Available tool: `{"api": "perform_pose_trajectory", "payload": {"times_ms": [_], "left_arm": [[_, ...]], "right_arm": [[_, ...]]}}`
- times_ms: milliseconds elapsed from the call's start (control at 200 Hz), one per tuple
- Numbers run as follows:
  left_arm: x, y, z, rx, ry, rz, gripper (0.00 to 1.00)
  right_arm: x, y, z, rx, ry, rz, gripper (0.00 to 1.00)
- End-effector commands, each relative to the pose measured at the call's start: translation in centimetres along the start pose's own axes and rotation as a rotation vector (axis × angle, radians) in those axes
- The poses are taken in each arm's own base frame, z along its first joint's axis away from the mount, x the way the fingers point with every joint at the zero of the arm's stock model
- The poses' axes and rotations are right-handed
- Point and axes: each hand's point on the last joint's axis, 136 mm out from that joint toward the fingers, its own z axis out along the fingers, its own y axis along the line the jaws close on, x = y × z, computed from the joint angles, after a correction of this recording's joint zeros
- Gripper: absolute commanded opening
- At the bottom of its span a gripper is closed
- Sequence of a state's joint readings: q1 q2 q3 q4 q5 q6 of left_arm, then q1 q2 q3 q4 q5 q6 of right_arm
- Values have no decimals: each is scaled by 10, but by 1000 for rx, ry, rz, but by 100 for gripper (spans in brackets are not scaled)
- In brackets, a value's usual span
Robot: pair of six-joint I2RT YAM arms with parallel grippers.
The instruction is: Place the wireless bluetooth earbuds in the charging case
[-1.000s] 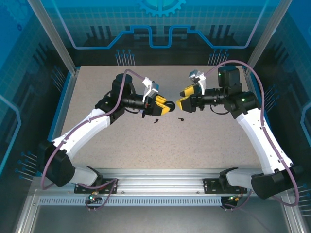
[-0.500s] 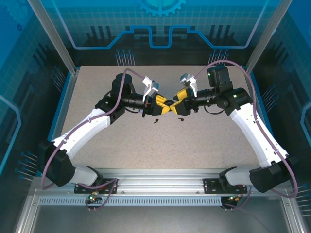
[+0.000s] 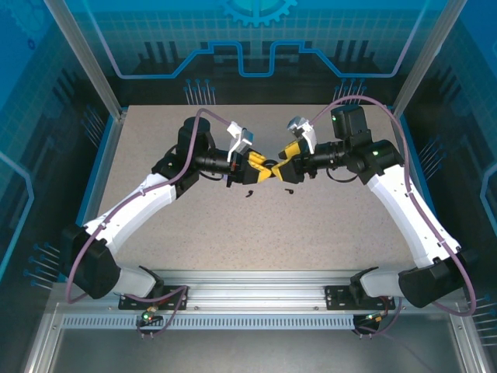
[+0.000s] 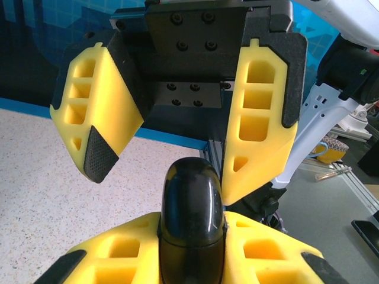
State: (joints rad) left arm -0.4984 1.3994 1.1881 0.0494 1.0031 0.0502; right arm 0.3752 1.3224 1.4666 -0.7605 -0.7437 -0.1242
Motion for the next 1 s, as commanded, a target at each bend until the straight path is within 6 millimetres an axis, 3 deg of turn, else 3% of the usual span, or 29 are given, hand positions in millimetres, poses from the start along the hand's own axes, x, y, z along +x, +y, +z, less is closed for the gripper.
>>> {"api": "perform_pose_trajectory", "payload": {"times_ms": [0, 230, 490, 996], "left_arm": [[-17, -37, -8, 109, -25, 119, 0], [-16, -50, -7, 150, -9, 156, 0], [-19, -53, -7, 148, -12, 177, 0], [-12, -30, 0, 76, -7, 129, 0]], "right_arm": [[-12, -18, -3, 95, -26, 8, 66], [-15, -27, -7, 136, -40, 32, 66], [-12, -28, -6, 132, -29, 45, 66], [-17, -14, -12, 94, -49, 21, 68]]}}
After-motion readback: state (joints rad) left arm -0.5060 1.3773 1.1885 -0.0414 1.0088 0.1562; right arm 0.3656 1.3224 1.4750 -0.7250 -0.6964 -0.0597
